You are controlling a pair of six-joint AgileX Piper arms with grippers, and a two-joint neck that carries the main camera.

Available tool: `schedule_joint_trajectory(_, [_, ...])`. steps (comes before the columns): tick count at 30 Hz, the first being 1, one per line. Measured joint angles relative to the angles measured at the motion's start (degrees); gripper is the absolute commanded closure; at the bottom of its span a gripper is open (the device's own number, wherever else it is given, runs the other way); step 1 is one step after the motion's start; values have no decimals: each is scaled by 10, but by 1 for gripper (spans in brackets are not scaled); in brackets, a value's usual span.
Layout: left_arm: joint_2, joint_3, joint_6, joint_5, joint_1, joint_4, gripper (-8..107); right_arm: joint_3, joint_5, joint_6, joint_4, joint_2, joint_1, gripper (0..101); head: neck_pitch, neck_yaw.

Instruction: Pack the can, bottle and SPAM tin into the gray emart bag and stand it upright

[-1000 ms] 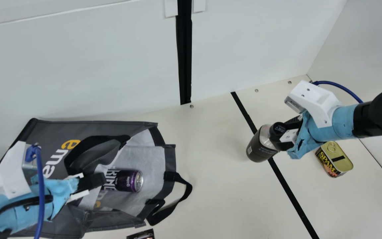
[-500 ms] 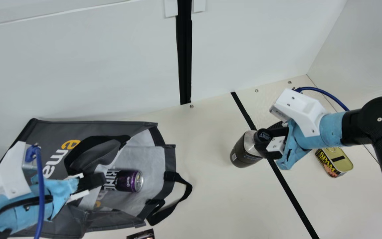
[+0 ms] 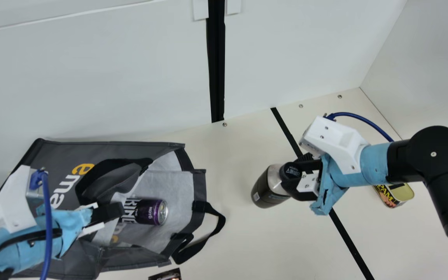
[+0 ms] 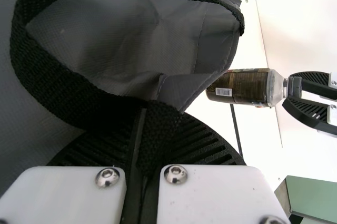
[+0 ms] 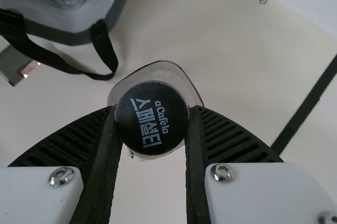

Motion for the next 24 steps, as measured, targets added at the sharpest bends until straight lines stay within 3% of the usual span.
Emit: schedule_joint_trajectory(24, [0, 0, 0, 0, 0, 0, 107, 9, 1, 81, 147, -56, 123, 101, 0, 0])
